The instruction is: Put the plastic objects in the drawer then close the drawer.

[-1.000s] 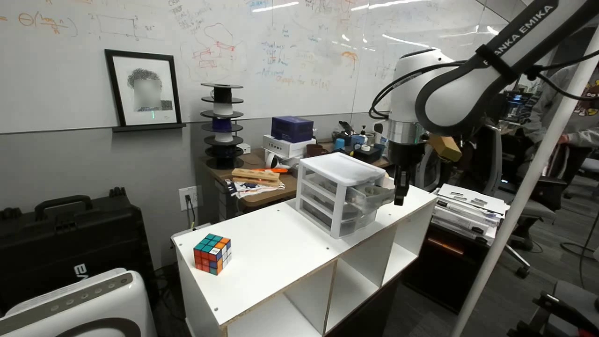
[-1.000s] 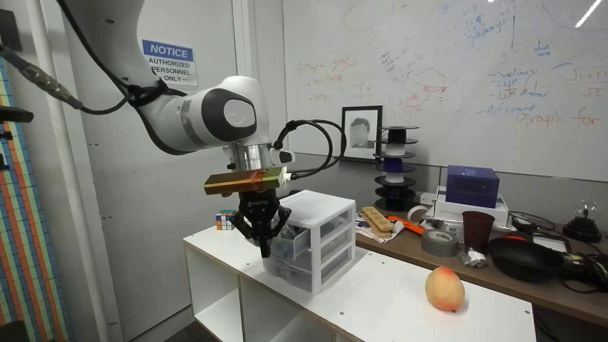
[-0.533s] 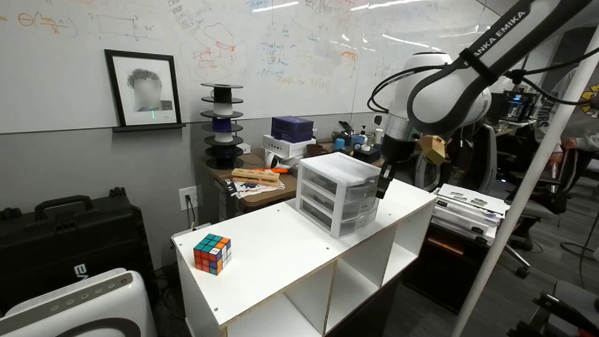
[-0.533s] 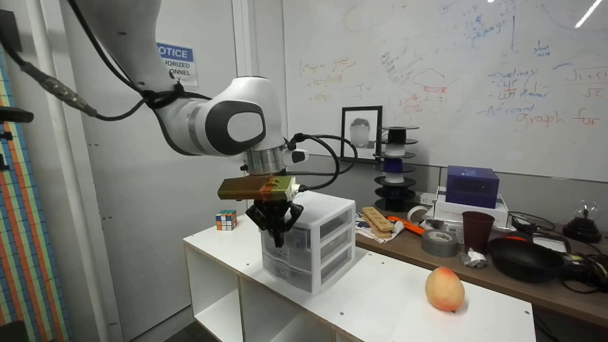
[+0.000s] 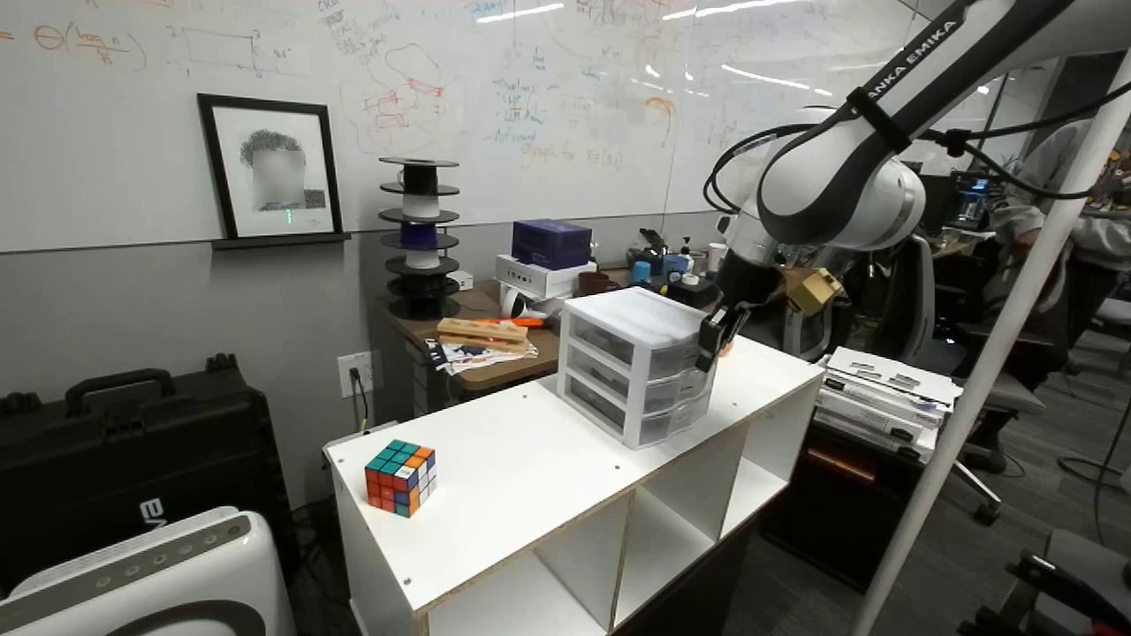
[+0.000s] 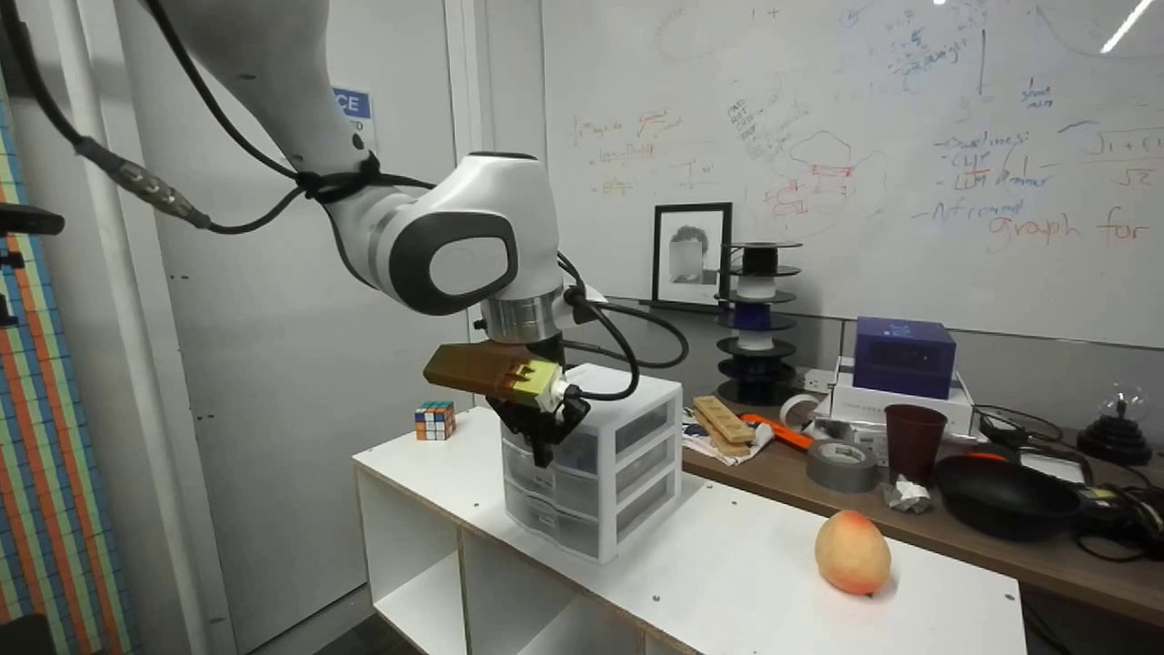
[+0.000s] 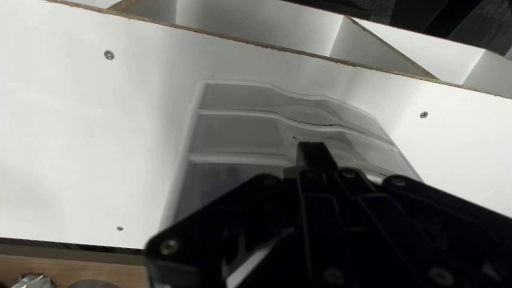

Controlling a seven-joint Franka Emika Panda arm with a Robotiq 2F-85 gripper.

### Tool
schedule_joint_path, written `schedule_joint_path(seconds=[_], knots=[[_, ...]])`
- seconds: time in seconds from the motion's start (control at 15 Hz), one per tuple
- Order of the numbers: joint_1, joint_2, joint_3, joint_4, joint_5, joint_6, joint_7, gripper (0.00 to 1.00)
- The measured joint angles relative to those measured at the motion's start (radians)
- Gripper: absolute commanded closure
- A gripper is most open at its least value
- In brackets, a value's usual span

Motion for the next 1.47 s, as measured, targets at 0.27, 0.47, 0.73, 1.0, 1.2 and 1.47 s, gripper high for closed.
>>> schedule_joint_path(seconds=[0.27,0.47,0.73,1.0,1.2,1.47], knots=[[-0.004,-0.011,-0.001,0.002,0.023,-0.046,0.031,0.94],[-0.001,-0.069,-0.019,-0.008,0.022,-0.105,0.100,0.92],[0.015,-0.212,-0.060,-0.029,0.014,-0.264,0.167,0.94],[0.028,-0.327,-0.097,-0.025,0.018,-0.503,0.187,0.92],[0.032,-0.368,-0.117,0.000,0.028,-0.701,0.187,0.67],[0.035,-0.371,-0.131,0.013,0.030,-0.767,0.187,0.66]])
